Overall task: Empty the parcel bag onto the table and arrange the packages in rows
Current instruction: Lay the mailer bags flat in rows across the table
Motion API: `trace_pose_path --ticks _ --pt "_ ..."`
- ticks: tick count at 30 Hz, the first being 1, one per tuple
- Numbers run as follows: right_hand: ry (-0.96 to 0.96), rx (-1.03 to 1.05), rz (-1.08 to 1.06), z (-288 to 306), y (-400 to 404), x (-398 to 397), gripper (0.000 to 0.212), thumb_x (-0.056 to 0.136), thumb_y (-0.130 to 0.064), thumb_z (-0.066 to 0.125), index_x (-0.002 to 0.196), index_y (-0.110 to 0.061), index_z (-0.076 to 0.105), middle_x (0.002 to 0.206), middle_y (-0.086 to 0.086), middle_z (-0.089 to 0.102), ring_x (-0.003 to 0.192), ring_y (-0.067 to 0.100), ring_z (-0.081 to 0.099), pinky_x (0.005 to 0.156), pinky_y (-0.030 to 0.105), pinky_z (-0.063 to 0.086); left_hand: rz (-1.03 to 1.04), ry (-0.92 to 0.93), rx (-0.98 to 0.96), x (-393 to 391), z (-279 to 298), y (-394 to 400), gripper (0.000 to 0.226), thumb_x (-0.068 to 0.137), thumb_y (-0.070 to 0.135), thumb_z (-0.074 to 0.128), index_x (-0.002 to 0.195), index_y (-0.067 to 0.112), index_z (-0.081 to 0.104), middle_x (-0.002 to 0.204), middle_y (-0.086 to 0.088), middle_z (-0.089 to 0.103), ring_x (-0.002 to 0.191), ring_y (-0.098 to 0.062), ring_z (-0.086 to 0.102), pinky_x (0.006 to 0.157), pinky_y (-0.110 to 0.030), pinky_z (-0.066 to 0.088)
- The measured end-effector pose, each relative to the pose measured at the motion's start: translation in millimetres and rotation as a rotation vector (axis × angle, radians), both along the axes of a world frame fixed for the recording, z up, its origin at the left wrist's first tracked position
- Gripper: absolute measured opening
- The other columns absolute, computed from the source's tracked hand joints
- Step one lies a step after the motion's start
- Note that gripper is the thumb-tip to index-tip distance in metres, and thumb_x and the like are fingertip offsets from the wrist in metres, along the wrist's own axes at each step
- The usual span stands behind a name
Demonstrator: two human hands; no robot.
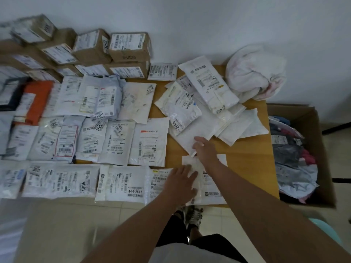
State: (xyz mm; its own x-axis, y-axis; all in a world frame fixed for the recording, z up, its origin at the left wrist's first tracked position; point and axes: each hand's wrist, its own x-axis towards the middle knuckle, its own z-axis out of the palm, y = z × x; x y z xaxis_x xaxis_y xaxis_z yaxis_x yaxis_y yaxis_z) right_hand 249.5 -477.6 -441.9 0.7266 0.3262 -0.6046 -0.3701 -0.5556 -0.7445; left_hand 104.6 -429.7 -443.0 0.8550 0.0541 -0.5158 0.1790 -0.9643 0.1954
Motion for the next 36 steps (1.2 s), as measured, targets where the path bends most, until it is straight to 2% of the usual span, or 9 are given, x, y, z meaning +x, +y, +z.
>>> trace_pose_path --ticks 2,5,9,13,19,23,30,34,36 --pt "0.161 0.081 -0.177 11.5 21.9 7.0 0.013 0.09 -0.019 0.058 0.098 -0.021 0.068 0.101 -0.001 0.061 0.085 0.013 0.056 0.065 0.025 0.046 -0.002 0.03 0.045 3.3 -2.3 9.8 0.068 0.097 0.044 0.042 0.155 0.019 0.016 0.162 -0.014 0.003 0.149 -0.028 0.006 0.12 -0.041 0.005" --pt "-0.119 -0.041 -0.214 34.7 21.5 11.9 0.013 0.091 -0.017 0.057 0.08 -0.021 0.063 0.088 0.001 0.063 0.078 0.016 0.058 0.068 0.028 0.046 0.063 0.048 0.038 16.1 -3.6 22.9 0.068 0.097 0.039 0.04 0.155 0.016 0.012 0.162 -0.015 -0.003 0.15 -0.029 -0.003 0.121 -0.041 0.001" --pt "-0.516 -0.161 -0.118 66.1 -18.8 12.4 0.017 0.089 -0.006 0.055 0.103 -0.01 0.064 0.107 0.004 0.057 0.097 0.017 0.055 0.081 0.018 0.036 0.148 0.034 0.011 35.1 -3.8 33.0 0.069 0.097 0.037 0.04 0.155 0.016 0.012 0.162 -0.015 -0.004 0.15 -0.028 -0.006 0.122 -0.041 -0.003" --pt "-0.79 -0.145 -0.151 106.4 -54.2 15.9 0.05 0.085 -0.008 0.051 0.135 -0.01 0.045 0.119 0.013 0.057 0.105 0.028 0.056 0.082 0.035 0.047 0.217 0.025 -0.041 48.3 -2.3 37.9 0.068 0.095 0.037 0.041 0.154 0.014 0.017 0.162 -0.016 -0.002 0.15 -0.028 -0.005 0.122 -0.042 -0.002" --pt "-1.233 -0.358 0.367 102.6 -75.4 -8.0 0.055 0.081 -0.008 0.054 0.134 0.001 0.045 0.09 0.013 0.059 0.076 0.028 0.054 0.064 0.037 0.049 0.299 -0.092 -0.041 55.9 -2.6 31.1 0.055 0.097 0.043 0.036 0.148 0.02 0.033 0.159 -0.013 0.019 0.148 -0.028 0.016 0.119 -0.042 0.017" --pt "-0.985 -0.471 0.709 42.6 -94.9 -41.5 0.058 0.08 -0.019 0.046 0.136 -0.006 0.041 0.088 0.009 0.061 0.069 0.026 0.059 0.054 0.035 0.053 0.126 -0.001 -0.009 51.6 -8.1 34.2 0.055 0.096 0.037 0.036 0.149 0.023 0.031 0.158 -0.005 0.026 0.146 -0.025 0.019 0.118 -0.039 0.019" --pt "-0.699 -0.553 0.92 18.2 -142.6 -86.9 0.089 0.047 -0.022 0.089 0.131 -0.027 0.063 0.121 0.018 0.065 0.046 0.023 0.056 0.032 0.032 0.043 0.187 0.144 0.03 59.8 4.6 40.2 0.057 0.098 0.036 0.039 0.153 0.031 0.023 0.163 -0.01 -0.007 0.15 -0.028 -0.009 0.119 -0.046 -0.004" --pt "-0.606 -0.651 0.964 19.3 -152.0 -62.7 0.071 0.082 -0.038 0.063 0.147 -0.02 0.041 0.158 0.02 0.026 0.092 0.035 0.065 0.066 0.044 0.054 0.354 -0.01 0.056 56.5 9.6 17.8 0.053 0.095 0.025 0.043 0.147 0.021 0.036 0.155 -0.014 0.022 0.142 -0.035 0.021 0.115 -0.047 0.022" --pt "-0.624 -0.547 0.979 17.3 -155.4 -51.1 0.063 0.082 -0.051 0.047 0.135 -0.017 0.051 0.147 0.017 0.038 0.106 0.041 0.06 0.077 0.048 0.052 0.3 -0.136 0.043 51.1 7.8 3.0 0.055 0.089 0.023 0.049 0.143 0.019 0.044 0.146 -0.017 0.038 0.131 -0.039 0.039 0.104 -0.05 0.037"
